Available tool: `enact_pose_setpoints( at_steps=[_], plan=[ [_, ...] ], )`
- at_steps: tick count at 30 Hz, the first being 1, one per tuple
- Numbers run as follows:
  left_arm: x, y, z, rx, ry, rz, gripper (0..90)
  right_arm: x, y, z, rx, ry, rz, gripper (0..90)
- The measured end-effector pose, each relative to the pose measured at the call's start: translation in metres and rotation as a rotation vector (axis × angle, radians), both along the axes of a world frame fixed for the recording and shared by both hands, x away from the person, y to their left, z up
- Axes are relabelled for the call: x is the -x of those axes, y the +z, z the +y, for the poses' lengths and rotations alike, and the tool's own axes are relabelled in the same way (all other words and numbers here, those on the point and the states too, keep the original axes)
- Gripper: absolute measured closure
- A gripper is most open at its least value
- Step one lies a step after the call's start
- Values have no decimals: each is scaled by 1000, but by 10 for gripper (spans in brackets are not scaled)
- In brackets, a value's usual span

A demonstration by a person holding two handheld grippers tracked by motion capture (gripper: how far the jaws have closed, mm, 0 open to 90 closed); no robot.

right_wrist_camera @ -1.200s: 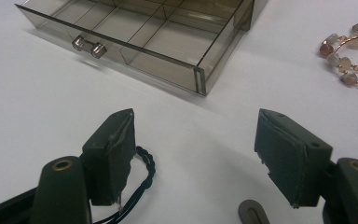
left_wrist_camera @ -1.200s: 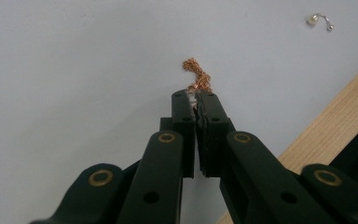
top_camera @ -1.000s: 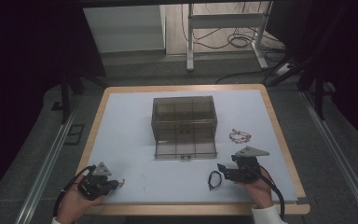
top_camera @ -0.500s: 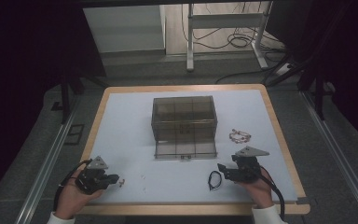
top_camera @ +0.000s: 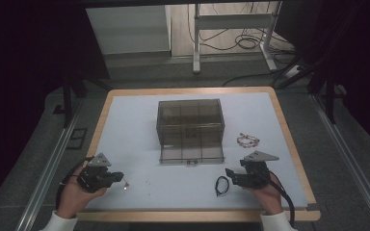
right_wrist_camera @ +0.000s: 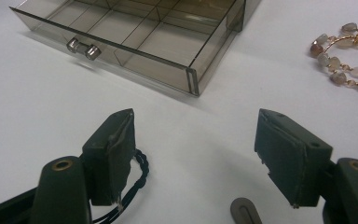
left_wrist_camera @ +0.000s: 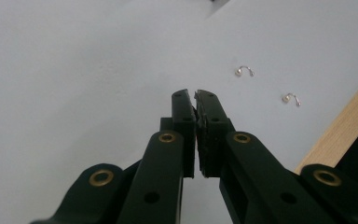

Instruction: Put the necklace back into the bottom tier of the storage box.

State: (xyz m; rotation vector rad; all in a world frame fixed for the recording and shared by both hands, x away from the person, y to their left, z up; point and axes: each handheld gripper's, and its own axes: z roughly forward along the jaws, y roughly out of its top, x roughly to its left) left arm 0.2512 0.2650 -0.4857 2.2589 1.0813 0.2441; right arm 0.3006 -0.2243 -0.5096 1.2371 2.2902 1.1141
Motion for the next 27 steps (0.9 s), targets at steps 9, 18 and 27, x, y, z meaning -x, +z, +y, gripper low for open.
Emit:
enact_pose_setpoints(
  at_steps=[9,18,27],
  plan=[
    [-5,11,0,2,-2,-17,875,0,0,0,0,-2,-2,290],
    [-12,18,1,10,-5,-16,874,0,0,0,-2,-3,-2,290],
    [-18,27,-2,10,-13,-28,875,0,0,-2,-5,-8,-2,290]
  ],
)
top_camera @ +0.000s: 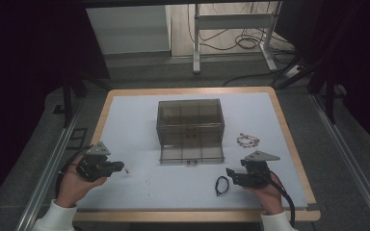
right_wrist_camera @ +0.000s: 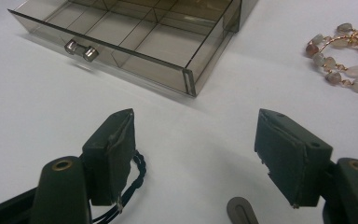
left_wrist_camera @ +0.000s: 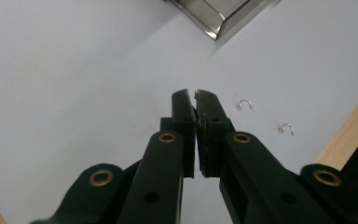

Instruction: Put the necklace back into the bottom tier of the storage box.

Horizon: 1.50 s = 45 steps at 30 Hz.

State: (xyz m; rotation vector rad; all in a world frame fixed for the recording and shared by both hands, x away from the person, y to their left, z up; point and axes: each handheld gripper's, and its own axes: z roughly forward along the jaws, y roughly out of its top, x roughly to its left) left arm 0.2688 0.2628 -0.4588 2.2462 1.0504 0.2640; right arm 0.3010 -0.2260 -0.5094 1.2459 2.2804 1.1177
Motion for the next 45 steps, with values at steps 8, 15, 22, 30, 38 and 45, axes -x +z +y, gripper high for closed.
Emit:
enact_pose_setpoints(
  at_steps=[8,15,22,30,38,45],
  plan=[
    [-5,3,-4,10,-1,-6,874,-1,-1,-1,1,-2,1,290],
    [-8,6,-9,6,-12,-14,874,0,0,0,1,-5,-4,290],
    [-12,11,-11,15,-14,-25,874,-1,0,-2,1,-10,-3,290],
    [-16,14,-17,16,-24,-29,874,0,0,-2,4,-12,-5,290],
    [-21,19,-24,18,-36,-40,874,-1,-1,-3,3,-15,-2,290],
    [-25,22,-31,20,-50,-48,875,-1,-1,-3,5,-16,-2,290]
  ],
)
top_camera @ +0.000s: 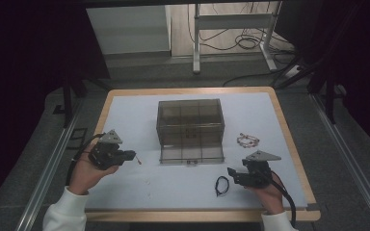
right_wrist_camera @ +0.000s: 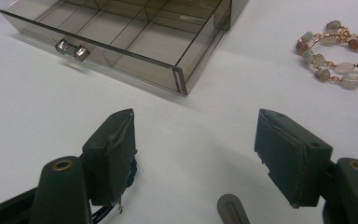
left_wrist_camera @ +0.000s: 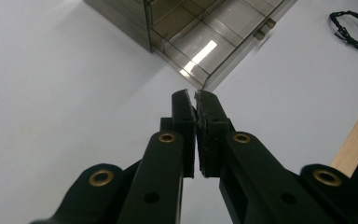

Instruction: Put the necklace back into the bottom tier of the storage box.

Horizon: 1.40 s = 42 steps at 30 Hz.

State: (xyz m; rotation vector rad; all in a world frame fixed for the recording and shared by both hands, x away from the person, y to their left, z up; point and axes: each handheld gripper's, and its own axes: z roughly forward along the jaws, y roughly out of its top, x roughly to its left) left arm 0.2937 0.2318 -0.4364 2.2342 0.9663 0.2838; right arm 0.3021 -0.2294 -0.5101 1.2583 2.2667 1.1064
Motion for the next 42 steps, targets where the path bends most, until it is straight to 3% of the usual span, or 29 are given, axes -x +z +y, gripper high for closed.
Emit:
enact_pose_setpoints(
  at_steps=[42],
  plan=[
    [-19,10,-26,39,-23,-16,875,-2,-3,-1,8,-8,8,290]
  ],
)
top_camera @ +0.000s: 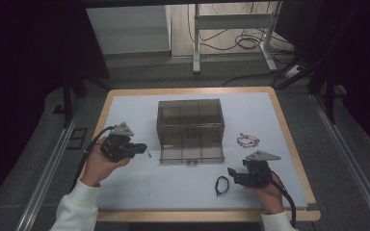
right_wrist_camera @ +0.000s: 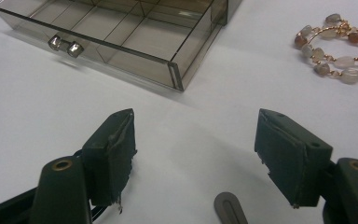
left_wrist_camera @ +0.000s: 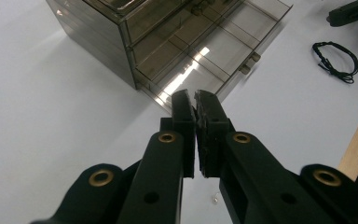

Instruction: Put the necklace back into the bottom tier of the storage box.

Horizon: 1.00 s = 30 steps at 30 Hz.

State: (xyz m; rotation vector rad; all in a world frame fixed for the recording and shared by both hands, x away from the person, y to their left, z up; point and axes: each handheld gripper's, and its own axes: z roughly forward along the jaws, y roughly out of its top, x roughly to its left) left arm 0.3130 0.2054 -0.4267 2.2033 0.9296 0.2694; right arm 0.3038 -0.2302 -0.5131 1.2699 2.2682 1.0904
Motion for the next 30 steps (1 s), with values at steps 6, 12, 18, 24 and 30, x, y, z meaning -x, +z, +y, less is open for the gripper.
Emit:
enact_pose_setpoints(
  at_steps=[6,12,18,24,30],
  plan=[
    [-3,2,-5,0,-7,-2,874,0,0,-1,-4,-3,-2,289],
    [-7,1,-12,3,-13,-4,874,0,0,-1,-3,-3,-3,289],
    [-10,0,-18,1,-13,-7,875,0,1,-1,-3,-6,-8,289],
    [-12,0,-22,2,-21,-10,874,0,1,-1,-1,-8,-10,289],
    [-14,0,-27,10,-27,-10,874,0,1,-1,0,-7,-9,289]
  ],
)
